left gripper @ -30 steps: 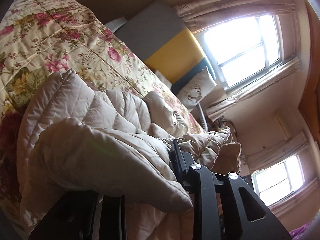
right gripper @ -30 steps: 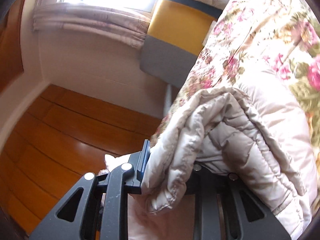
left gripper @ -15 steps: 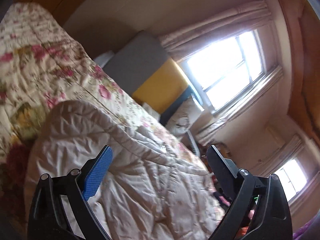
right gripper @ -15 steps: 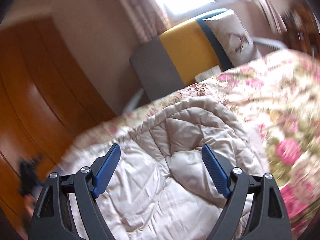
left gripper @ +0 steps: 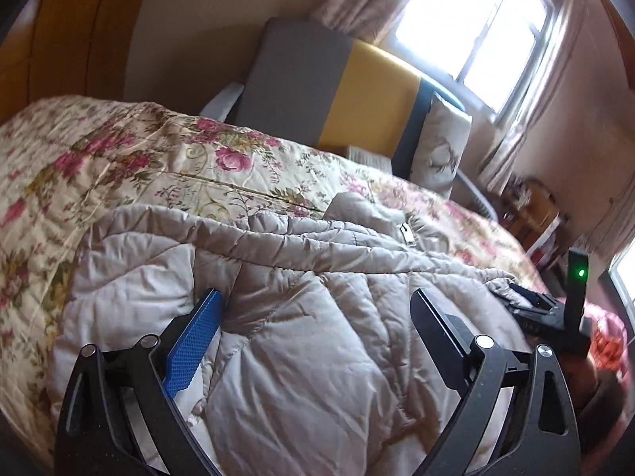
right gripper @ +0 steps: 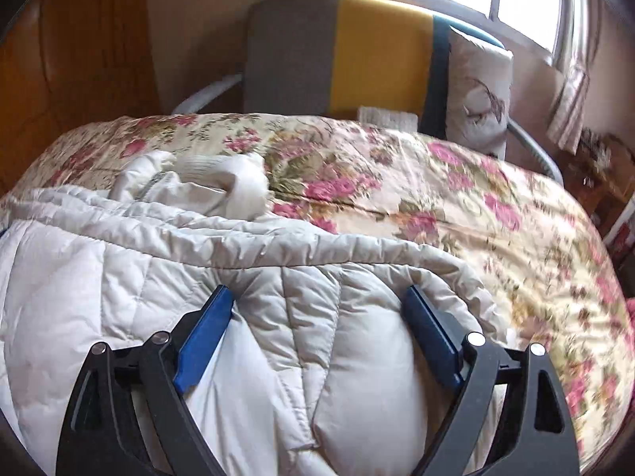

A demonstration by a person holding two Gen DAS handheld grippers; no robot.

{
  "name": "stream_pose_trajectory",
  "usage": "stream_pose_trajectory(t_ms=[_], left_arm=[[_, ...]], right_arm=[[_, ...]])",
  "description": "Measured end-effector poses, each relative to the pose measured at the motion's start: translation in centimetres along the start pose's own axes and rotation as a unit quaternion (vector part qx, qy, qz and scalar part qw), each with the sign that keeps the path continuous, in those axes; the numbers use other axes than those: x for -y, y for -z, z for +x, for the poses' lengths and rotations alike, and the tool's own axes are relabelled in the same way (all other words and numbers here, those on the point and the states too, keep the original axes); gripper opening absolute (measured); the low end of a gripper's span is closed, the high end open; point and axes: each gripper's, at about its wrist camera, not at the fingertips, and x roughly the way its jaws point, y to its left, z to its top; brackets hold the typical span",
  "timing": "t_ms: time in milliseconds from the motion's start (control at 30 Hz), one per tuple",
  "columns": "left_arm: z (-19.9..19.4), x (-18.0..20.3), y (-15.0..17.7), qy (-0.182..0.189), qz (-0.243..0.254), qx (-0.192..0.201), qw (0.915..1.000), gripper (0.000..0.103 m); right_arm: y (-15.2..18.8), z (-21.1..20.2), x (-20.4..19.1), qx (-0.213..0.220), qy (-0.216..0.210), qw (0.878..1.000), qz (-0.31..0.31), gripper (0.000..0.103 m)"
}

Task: Fold large clothes
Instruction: 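Lay the lifted hem over the jacket body and open both tools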

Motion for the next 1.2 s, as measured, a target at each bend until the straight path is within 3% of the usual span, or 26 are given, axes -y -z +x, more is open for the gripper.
stream_pose_trajectory(t_ms=[100, 200, 367, 533, 667, 767, 833, 933, 1133, 1200], left_arm=[[2.2, 0.4, -0.2, -0.02, 0.029, -0.007, 0.9993, 0.094], [4.0, 0.7, 0.4, -0.037, 0.067, -0.008, 0.9971, 0.099], [2.6, 1.0, 0.6, -0.043, 0.053, -0.004, 0.9977, 0.099], [-0.7, 4.9, -0.5, 0.008, 0.044, 0.021, 0.9988, 0.099], [1.6, 8.6, -1.2, -0.011, 0.099, -0.007, 0.995, 0.099], [6.0, 9.2, -1.1, -0.054, 0.138, -0.054, 0.9875, 0.099], [8.4, 8.1, -0.7, -0.06, 0.138, -0.06, 0.9869, 0.099], [9.7, 6.2, 0.0, -0.027, 0.113, -0.07, 0.9908, 0.1], [9.4, 6.1, 0.4, -0.02, 0.109, -0.062, 0.9919, 0.1], [8.4, 6.0, 0.3, -0.019, 0.1, -0.054, 0.9934, 0.1]], right_arm=[[1.1, 0.3, 1.9, 0.014, -0.008, 0.999, 0.043, 0.087], [1.5, 0.2, 2.0, 0.03, -0.002, 0.999, 0.041, 0.087], [1.9, -0.5, 1.9, 0.049, -0.006, 0.998, 0.037, 0.089], [1.9, -0.7, 1.6, 0.05, -0.003, 0.998, 0.034, 0.09], [1.9, -0.8, 1.6, 0.051, -0.003, 0.998, 0.034, 0.09], [1.9, -0.8, 1.6, 0.051, -0.004, 0.998, 0.035, 0.091], [1.9, -0.8, 1.7, 0.05, -0.006, 0.998, 0.038, 0.091], [1.8, -0.7, 1.8, 0.048, -0.012, 0.998, 0.043, 0.092], [1.3, -1.6, 1.4, 0.043, -0.001, 0.998, 0.038, 0.094], [1.2, -3.6, 0.8, 0.062, 0.004, 0.997, 0.044, 0.096]])
